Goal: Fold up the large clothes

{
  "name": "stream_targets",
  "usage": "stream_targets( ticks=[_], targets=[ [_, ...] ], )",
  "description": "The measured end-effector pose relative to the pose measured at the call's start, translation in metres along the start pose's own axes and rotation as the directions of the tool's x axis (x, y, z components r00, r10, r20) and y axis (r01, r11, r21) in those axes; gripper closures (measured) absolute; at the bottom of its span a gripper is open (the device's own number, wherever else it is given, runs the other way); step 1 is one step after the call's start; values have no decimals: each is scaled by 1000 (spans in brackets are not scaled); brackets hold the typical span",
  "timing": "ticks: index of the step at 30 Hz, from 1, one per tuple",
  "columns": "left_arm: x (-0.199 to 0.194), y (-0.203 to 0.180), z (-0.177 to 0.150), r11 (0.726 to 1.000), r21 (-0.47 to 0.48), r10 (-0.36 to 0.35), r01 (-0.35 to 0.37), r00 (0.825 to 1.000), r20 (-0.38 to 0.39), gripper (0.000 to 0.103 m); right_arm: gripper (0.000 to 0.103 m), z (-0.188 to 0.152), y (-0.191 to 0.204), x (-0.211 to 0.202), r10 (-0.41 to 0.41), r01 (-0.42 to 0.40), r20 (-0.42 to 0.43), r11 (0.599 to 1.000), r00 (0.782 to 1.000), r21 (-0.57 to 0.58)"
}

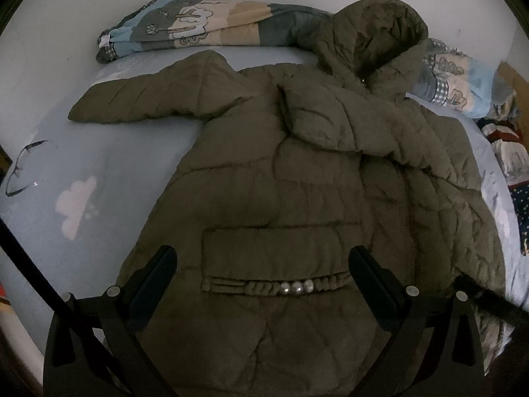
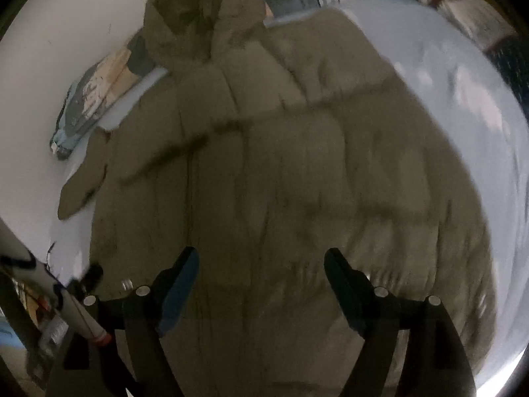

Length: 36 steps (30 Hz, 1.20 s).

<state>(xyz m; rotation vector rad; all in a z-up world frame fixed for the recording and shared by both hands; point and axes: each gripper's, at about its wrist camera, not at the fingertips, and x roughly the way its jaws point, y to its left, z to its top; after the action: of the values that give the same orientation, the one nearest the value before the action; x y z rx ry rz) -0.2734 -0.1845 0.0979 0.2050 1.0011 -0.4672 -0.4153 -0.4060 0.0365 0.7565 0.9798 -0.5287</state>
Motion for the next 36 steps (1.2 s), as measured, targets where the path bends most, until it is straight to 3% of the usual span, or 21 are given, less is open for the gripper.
stream_targets(
  ticks=[2, 4, 7, 10, 14, 19, 29, 36],
  targets=[
    [4, 0, -1, 1000, 6, 12, -12, 1000, -8, 0, 19, -16, 5, 14, -41, 41, -18, 999, 999, -22],
    [7, 1, -1, 1000, 13, 25, -25, 1000, -11, 0, 17, -21, 9, 32, -74, 69, -61, 994, 995, -83],
    [11, 4, 0, 999, 12, 47, -46, 999, -8, 0, 17, -18, 14, 34, -103, 97, -60, 990, 993, -106],
    [14, 4, 3, 999, 12, 52, -52, 999, -9, 0, 17, -12, 18, 8, -57, 58, 22, 995, 998, -87],
    [16, -1, 8, 998, 33, 55, -55, 998, 0, 0, 17, -7, 24, -11, -61, 80, 144, 988, 988, -133],
    [17, 9, 17, 996, 4, 84, -84, 996, 19, 0, 17, -11, 24, -6, -63, 82, 144, 988, 988, -128],
    [17, 54, 33, 988, -102, 121, -118, 993, 18, 0, 17, -13, 27, -8, -57, 85, 162, 981, 985, -172],
    [12, 106, 54, 983, -176, 55, -51, 998, 20, 0, 17, -9, 32, -5, -56, 87, 171, 980, 984, -177]
  ],
)
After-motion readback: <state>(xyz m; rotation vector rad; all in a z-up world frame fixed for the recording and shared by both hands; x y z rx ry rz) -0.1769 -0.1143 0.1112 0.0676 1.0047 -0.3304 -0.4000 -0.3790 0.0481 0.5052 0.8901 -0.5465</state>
